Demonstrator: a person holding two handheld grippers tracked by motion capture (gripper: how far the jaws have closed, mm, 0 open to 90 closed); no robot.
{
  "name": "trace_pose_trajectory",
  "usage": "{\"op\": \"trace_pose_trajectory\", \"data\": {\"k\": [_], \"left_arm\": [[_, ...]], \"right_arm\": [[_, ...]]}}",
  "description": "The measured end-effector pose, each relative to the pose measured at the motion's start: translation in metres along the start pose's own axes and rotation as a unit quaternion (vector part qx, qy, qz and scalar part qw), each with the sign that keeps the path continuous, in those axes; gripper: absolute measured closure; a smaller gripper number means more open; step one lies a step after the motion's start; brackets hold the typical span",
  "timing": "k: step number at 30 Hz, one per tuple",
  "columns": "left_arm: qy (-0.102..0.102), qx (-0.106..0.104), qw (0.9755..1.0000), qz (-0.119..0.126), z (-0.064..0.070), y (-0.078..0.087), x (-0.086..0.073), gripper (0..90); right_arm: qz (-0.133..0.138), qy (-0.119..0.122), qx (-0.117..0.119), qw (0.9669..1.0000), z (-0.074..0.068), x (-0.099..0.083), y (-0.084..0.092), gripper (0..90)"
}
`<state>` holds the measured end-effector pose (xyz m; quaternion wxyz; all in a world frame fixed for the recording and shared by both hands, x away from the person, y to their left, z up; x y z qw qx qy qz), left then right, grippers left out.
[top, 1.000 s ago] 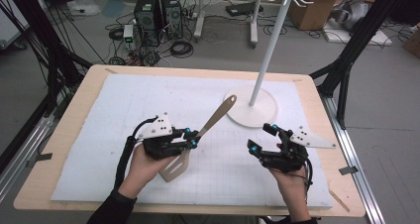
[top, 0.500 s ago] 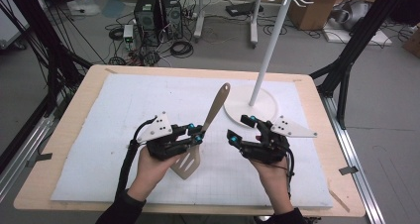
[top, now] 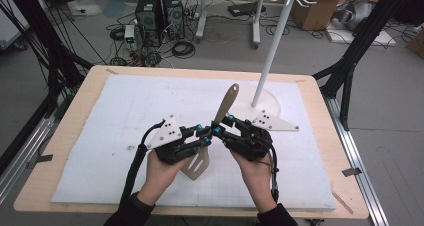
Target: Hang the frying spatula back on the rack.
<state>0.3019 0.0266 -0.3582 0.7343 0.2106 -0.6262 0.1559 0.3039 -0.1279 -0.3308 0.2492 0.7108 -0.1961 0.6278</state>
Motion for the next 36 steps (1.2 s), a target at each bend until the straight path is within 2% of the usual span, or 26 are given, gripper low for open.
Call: {"op": "trace_pose_trajectory", "data": {"k": [3,10,13,16,18,26,27,28,29,32,35,36], "left_arm": [[-0.001,0.003,1.0,0.002,0.001,-0.001,0.0,77.5],[-0.008,0.008,0.9999,0.006,0.004,-0.004,0.0,77.5],[-0.018,0.015,0.9997,0.003,0.005,-0.006,-0.001,77.5],[-0.015,0.014,0.9998,0.004,0.005,-0.007,-0.001,77.4],[-0.016,0.013,0.9998,0.006,0.006,-0.008,-0.001,77.5],[-0.009,0.001,0.9999,0.009,0.005,-0.007,0.0,76.6],[-0.008,-0.006,0.9999,0.011,0.004,-0.007,0.001,68.0],[-0.008,-0.006,0.9999,0.011,0.004,-0.007,0.001,63.0],[-0.006,-0.008,0.9999,0.01,0.004,-0.005,0.002,63.0],[-0.004,-0.02,0.9998,0.008,0.002,0.0,0.003,53.5],[-0.004,-0.046,0.9989,0.006,0.001,0.009,0.005,42.1],[-0.001,-0.055,0.9985,0.006,0.001,0.013,0.006,42.1]], "right_arm": [[0.005,-0.014,0.005,0.9999,0.002,0.001,0.001,65.1],[0.013,-0.024,0.01,0.9996,0.003,0.002,0.001,70.5],[0.024,-0.03,0.01,0.9992,0.003,0.003,0.002,69.2],[0.027,-0.037,0.012,0.9989,0.004,0.005,0.003,70.2],[0.029,-0.037,0.012,0.9988,0.005,0.005,0.003,74.6],[0.032,-0.044,0.018,0.9984,0.006,0.006,0.004,76.3],[0.033,-0.049,0.024,0.998,0.007,0.006,0.004,76.4],[0.033,-0.049,0.024,0.998,0.007,0.006,0.004,76.4],[0.031,-0.05,0.029,0.9978,0.007,0.006,0.004,76.4],[0.028,-0.043,0.039,0.9979,0.01,0.007,0.004,76.5],[0.029,-0.026,0.063,0.9973,0.015,0.011,0.006,76.6],[0.029,-0.026,0.063,0.9973,0.015,0.011,0.006,76.6]]}}
Point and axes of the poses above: each handheld gripper's, and its own axes: y roughly backward along the jaws, x roughly out of its top, z roughly to its right, the point moved 5 cm from there along -y, roughly forward along the jaws, and after that the axes turned 8 degrees about y, right-handed, at the moved point
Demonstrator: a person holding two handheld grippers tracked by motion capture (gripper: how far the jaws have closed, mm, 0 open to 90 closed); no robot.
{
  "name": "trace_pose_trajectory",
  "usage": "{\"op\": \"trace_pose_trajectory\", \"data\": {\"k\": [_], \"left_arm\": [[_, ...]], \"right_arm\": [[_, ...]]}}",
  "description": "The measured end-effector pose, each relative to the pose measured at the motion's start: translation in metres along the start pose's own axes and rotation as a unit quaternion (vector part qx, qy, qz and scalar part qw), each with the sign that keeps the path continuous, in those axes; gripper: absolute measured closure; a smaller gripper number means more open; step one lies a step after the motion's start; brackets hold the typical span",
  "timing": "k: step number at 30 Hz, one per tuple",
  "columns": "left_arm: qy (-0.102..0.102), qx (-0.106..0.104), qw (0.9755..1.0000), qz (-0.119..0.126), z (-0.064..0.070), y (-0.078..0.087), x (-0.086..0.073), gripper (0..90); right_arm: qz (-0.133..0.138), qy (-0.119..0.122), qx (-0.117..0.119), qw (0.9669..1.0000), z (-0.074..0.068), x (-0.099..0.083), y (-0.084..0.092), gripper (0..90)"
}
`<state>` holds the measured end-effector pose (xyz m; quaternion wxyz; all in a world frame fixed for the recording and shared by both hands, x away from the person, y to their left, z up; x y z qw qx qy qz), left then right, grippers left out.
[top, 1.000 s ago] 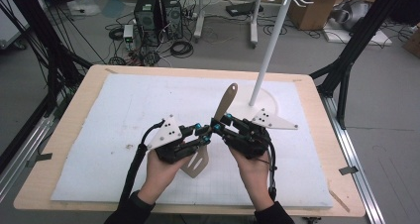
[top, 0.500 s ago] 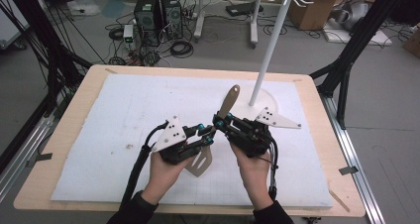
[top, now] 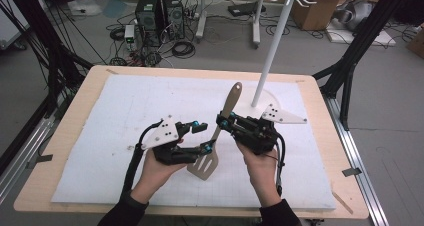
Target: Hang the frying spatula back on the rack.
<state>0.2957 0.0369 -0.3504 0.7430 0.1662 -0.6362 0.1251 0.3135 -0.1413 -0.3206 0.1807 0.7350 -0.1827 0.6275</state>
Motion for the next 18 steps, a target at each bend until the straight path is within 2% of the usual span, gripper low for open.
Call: {"op": "trace_pose_trajectory", "data": {"k": [1,2,3,6,10,14,18], "left_arm": [[0.002,-0.021,0.9998,0.001,0.001,0.008,0.002,34.2],[0.002,-0.021,0.9998,0.001,0.001,0.008,0.002,32.5],[0.002,-0.037,0.9993,-0.005,0.002,0.014,0.002,32.5],[0.002,-0.061,0.9981,-0.01,0.002,0.029,0.002,25.3],[0.008,-0.1,0.9948,-0.019,-0.001,0.05,-0.002,22.1],[0.012,-0.102,0.9945,-0.021,-0.008,0.071,-0.009,22.0],[0.019,-0.095,0.9951,-0.021,-0.017,0.089,-0.019,21.9]], "right_arm": [[-0.006,0.009,0.008,0.9999,0.002,0.006,0.001,76.5],[-0.006,0.009,0.008,0.9999,0.002,0.006,0.001,76.5],[-0.007,0.016,0.009,0.9998,0.004,0.008,0.001,76.5],[-0.011,0.03,0.026,0.9992,0.009,0.019,0.003,76.5],[-0.021,0.049,0.036,0.9979,0.019,0.034,0.004,76.5],[-0.017,0.067,0.031,0.9971,0.032,0.049,0.007,76.5],[-0.017,0.069,0.029,0.9971,0.045,0.061,0.008,76.5]]}}
Point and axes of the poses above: each handheld gripper's, and its own axes: y roughly backward along the jaws, x roughly out of its top, z roughly to its right, the point moved 5 cm from there along -y, roughly forward along the jaws, and after that the axes turned 8 degrees about y, right-handed, at the moved point
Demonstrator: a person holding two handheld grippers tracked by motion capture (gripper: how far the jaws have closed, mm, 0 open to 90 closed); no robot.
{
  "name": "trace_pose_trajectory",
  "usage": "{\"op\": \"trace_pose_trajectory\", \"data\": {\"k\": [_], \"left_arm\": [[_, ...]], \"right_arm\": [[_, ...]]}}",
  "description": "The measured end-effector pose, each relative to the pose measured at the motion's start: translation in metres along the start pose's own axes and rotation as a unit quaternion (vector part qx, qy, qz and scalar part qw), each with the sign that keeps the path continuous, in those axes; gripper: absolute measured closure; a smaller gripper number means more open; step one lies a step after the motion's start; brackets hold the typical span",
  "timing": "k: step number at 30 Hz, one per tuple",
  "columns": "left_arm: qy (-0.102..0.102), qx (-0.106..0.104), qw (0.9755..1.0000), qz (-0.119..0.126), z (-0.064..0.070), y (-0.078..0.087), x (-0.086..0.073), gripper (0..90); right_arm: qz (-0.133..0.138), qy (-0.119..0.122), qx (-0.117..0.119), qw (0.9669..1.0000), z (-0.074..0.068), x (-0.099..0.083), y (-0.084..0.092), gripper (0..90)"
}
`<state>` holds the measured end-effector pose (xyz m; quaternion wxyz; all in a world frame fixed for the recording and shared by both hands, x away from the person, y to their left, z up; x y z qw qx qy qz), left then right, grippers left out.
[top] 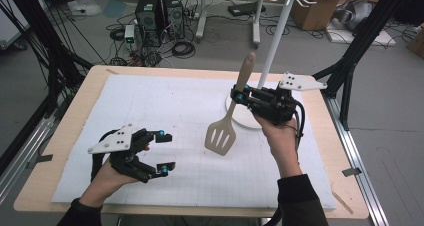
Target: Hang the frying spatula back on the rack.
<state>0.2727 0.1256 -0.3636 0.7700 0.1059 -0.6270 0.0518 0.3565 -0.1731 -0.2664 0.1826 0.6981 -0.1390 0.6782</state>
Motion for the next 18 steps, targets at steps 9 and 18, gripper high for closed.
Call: {"op": "trace_pose_trajectory", "data": {"k": [9,18], "left_arm": [[0.008,0.004,0.9998,-0.016,-0.009,0.032,-0.019,21.7],[0.005,0.004,1.0,0.001,-0.01,0.044,-0.02,19.5]], "right_arm": [[0.005,-0.004,0.001,1.0,0.044,0.026,0.004,76.5],[0.01,-0.017,-0.015,0.9997,0.075,0.041,0.01,76.6]]}}
Point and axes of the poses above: each handheld gripper's, and its own axes: y roughly backward along the jaws, x roughly out of its top, z roughly to its right, the point moved 5 cm from there along -y, roughly forward along the jaws, and after that the axes turned 8 degrees about y, right-handed, at the moved point
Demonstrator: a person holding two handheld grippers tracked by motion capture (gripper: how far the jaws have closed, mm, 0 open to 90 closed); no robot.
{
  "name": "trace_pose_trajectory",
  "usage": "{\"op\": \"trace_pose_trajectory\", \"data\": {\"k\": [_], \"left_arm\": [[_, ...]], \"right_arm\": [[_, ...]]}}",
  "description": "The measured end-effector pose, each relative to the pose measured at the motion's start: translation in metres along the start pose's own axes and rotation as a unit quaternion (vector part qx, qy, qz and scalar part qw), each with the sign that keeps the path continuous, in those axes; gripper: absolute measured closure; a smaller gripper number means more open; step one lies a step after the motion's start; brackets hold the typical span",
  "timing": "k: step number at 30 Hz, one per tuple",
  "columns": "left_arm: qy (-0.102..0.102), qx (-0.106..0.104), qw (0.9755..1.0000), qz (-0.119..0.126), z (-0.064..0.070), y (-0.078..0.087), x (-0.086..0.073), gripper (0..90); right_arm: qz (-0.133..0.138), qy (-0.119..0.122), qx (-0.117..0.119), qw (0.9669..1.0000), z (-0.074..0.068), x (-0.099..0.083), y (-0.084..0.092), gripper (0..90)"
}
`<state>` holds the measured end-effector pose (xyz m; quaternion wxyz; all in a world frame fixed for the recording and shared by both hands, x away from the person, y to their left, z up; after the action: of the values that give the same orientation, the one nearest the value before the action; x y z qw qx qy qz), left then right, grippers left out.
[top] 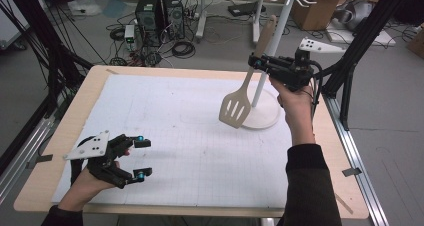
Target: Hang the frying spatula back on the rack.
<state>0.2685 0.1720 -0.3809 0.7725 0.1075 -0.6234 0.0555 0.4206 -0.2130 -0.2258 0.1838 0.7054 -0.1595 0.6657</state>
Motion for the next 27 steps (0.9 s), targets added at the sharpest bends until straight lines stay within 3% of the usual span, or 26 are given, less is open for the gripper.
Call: {"op": "trace_pose_trajectory", "data": {"k": [12,27], "left_arm": [[0.002,0.013,0.9999,-0.007,-0.002,0.008,-0.005,19.6],[0.008,0.021,0.9997,-0.005,-0.003,0.013,-0.009,19.7]], "right_arm": [[0.011,-0.025,-0.026,0.9993,0.03,0.012,0.007,76.6],[0.0,-0.049,-0.065,0.9967,0.058,0.005,0.005,76.5]]}}
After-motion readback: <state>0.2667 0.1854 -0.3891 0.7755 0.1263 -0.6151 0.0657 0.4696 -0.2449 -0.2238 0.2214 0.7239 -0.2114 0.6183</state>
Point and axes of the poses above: each handheld gripper's, and its own axes: y roughly backward along the jaws, x roughly out of its top, z roughly to its right, the point moved 5 cm from there along -y, roughly forward along the jaws, and after that the axes turned 8 degrees about y, right-handed, at the moved point
